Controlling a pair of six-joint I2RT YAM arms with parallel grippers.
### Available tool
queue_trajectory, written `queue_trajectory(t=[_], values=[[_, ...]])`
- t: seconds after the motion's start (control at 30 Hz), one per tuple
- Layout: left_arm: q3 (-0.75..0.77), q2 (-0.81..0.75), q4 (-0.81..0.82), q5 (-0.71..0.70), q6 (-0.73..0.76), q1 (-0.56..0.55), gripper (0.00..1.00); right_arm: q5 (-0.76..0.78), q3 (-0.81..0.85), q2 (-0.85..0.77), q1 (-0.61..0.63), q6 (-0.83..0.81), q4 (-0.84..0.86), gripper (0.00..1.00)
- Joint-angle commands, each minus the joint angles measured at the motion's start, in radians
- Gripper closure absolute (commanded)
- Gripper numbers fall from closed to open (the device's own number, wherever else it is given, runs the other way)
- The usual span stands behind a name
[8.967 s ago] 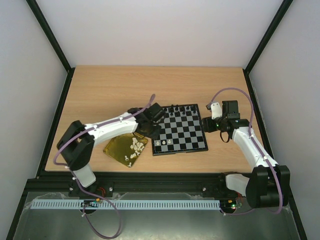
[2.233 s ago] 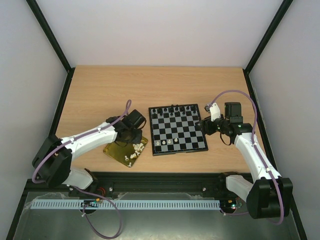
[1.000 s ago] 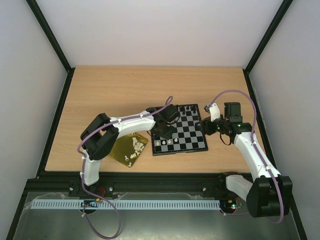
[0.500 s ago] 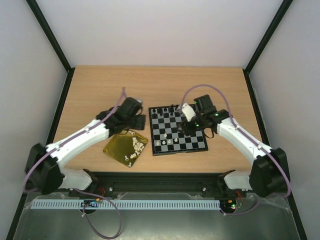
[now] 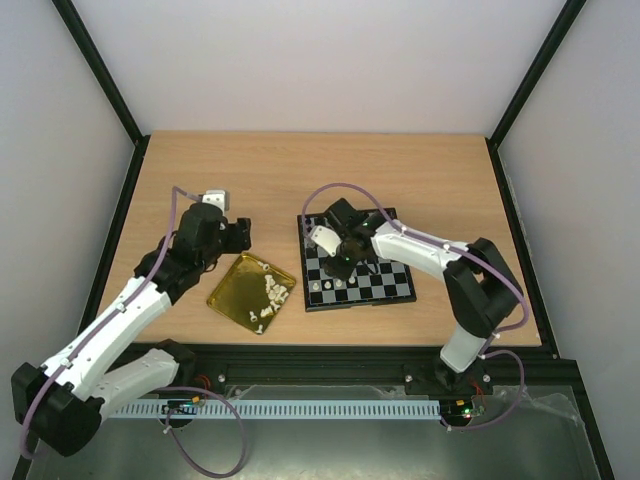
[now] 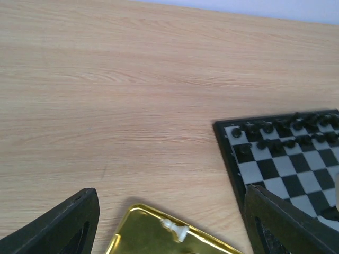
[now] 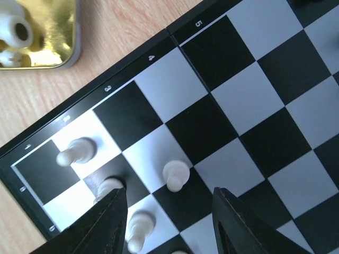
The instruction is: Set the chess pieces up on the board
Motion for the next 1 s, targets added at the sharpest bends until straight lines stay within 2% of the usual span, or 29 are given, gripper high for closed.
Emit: queue_trajectory(t=[0.0, 0.3, 0.73, 0.97], values=[[-0.009, 0.038, -0.002, -0.028, 0.005, 0.038, 0.23, 0.077, 0.062, 0.061, 0.011, 0.008, -0.064, 0.54], [-0.003, 0.056, -0.014, -0.018, -0.003, 0.046, 0.24, 0.080, 0.086, 0.126, 0.012, 0.019, -0.076, 0.70], [-0.004, 0.070, -0.017, -0.005, -0.002, 0.054, 0.24, 0.059, 0.098, 0.134, 0.006, 0.038, -0.085, 0.91], [-0.002, 0.082, -0.019, 0.007, 0.000, 0.054, 0.25, 0.034, 0.076, 0.057, -0.093, 0.054, -0.120, 0.92]])
